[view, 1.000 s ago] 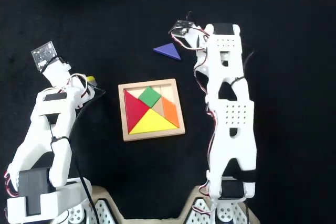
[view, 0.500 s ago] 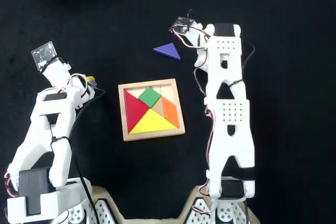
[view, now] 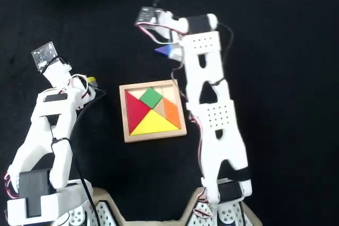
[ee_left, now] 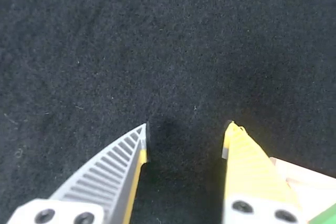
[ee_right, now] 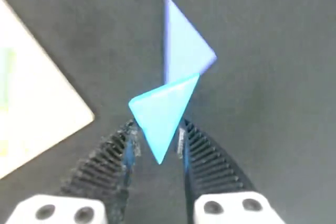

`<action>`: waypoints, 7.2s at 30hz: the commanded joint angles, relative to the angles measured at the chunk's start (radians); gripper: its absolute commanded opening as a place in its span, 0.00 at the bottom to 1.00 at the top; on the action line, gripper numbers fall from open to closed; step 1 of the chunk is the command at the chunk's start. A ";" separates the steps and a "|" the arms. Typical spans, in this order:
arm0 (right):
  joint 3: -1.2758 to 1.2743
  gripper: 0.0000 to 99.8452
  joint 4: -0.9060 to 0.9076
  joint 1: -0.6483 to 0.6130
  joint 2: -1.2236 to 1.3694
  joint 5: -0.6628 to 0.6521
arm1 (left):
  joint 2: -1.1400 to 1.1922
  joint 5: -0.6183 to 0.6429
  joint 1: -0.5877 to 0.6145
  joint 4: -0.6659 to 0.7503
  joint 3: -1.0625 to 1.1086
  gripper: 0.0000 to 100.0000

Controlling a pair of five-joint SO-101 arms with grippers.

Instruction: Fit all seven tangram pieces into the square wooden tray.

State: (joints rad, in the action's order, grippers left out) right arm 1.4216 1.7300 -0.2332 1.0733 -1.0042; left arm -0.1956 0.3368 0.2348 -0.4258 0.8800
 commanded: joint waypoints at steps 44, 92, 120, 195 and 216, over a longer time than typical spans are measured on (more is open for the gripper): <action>-0.460 0.07 -0.637 -0.163 -0.117 0.319 | -0.003 0.048 0.104 0.018 -0.048 0.18; -0.831 0.01 0.021 0.230 -0.731 0.109 | -0.003 0.044 0.087 0.020 -0.051 0.18; -1.879 0.08 -0.457 -0.078 -1.491 0.462 | -0.003 0.038 0.084 0.020 -0.042 0.18; -2.838 0.01 -1.751 0.420 -2.942 -0.175 | 0.061 0.038 0.082 0.038 -0.064 0.18; -2.859 0.01 -1.855 0.419 -2.944 -0.173 | 0.061 0.038 0.082 0.038 -0.064 0.18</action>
State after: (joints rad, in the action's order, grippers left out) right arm -1.4323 -0.1036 0.2025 -1.8052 -1.1715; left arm -0.1281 0.3721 0.3253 -0.3982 0.8800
